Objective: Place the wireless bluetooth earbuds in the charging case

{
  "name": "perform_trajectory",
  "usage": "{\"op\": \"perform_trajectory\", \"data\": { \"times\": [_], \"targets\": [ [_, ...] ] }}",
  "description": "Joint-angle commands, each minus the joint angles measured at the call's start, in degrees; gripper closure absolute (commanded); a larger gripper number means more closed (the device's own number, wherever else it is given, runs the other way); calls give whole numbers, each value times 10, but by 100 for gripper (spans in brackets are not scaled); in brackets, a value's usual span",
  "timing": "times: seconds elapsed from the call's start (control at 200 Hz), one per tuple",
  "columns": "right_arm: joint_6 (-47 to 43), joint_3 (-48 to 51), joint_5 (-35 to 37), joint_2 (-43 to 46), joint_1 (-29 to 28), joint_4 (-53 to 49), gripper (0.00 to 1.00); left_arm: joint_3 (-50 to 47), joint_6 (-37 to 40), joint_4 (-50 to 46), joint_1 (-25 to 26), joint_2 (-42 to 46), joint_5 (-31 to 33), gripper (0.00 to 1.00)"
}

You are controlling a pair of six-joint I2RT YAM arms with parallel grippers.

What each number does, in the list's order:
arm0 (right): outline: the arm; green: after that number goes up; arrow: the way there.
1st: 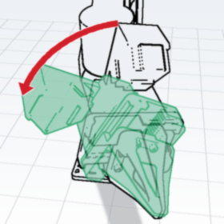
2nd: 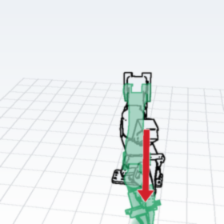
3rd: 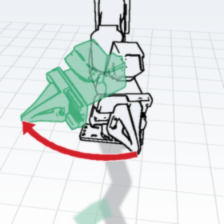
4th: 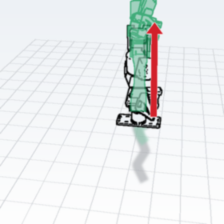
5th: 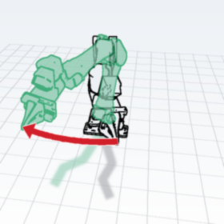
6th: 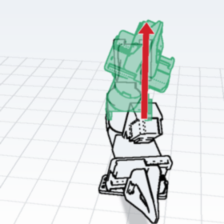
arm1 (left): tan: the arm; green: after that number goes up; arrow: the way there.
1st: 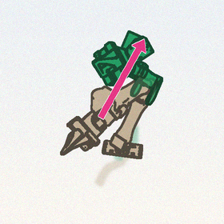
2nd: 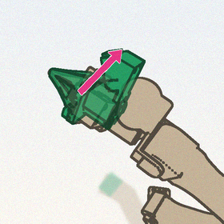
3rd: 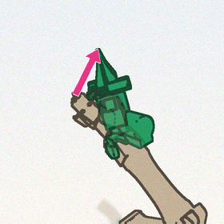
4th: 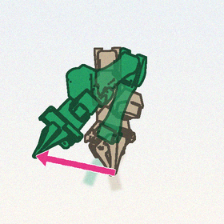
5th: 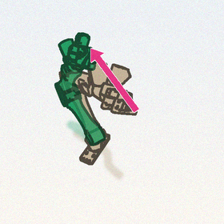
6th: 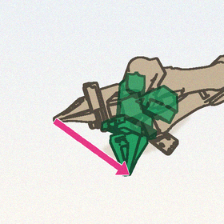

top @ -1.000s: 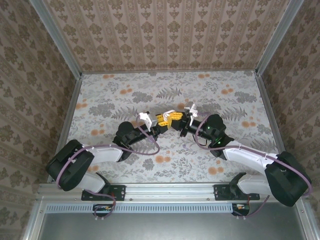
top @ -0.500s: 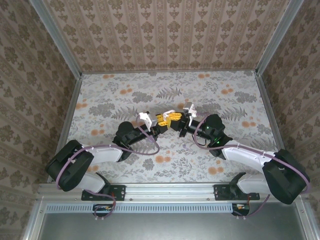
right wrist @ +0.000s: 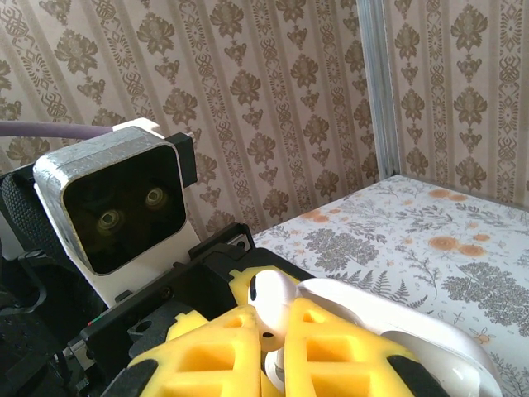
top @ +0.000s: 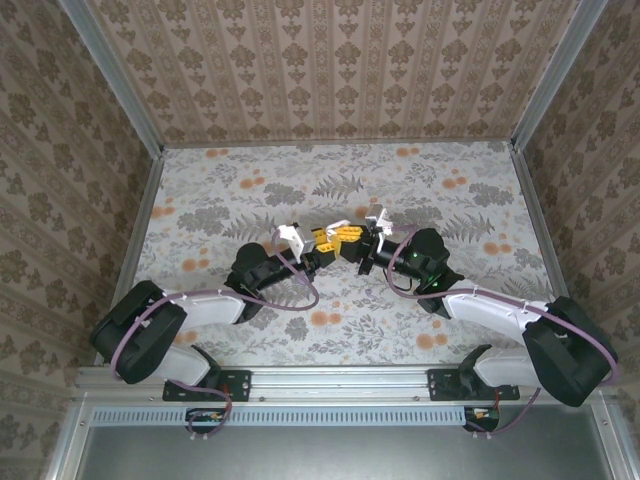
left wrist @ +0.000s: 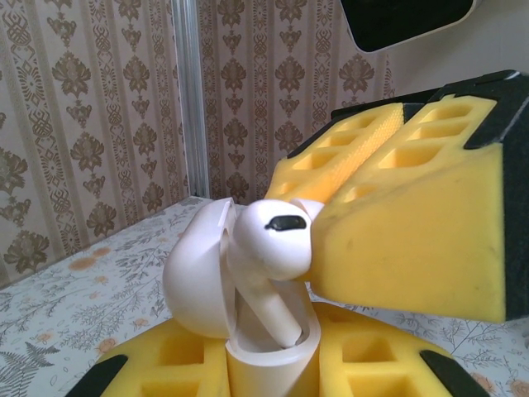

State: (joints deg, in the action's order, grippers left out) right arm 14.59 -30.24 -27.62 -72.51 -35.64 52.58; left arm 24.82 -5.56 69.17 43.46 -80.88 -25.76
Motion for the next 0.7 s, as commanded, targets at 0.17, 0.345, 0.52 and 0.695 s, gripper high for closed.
{"op": "perform_trajectory", "data": {
  "times": [0.17, 0.345, 0.52, 0.695],
  "targets": [
    [-15, 13, -21, 10, -7, -26, 90, 15, 9, 32, 2, 17, 6, 89],
    [-13, 16, -20, 19, -7, -12, 90, 15, 11, 29, 2, 17, 6, 90],
    [-9, 16, -35, 20, -7, 1, 90, 13, 16, 29, 2, 16, 5, 89],
    [-10, 15, -50, 18, -7, 4, 90, 14, 16, 29, 2, 16, 3, 89]
  ]
}}
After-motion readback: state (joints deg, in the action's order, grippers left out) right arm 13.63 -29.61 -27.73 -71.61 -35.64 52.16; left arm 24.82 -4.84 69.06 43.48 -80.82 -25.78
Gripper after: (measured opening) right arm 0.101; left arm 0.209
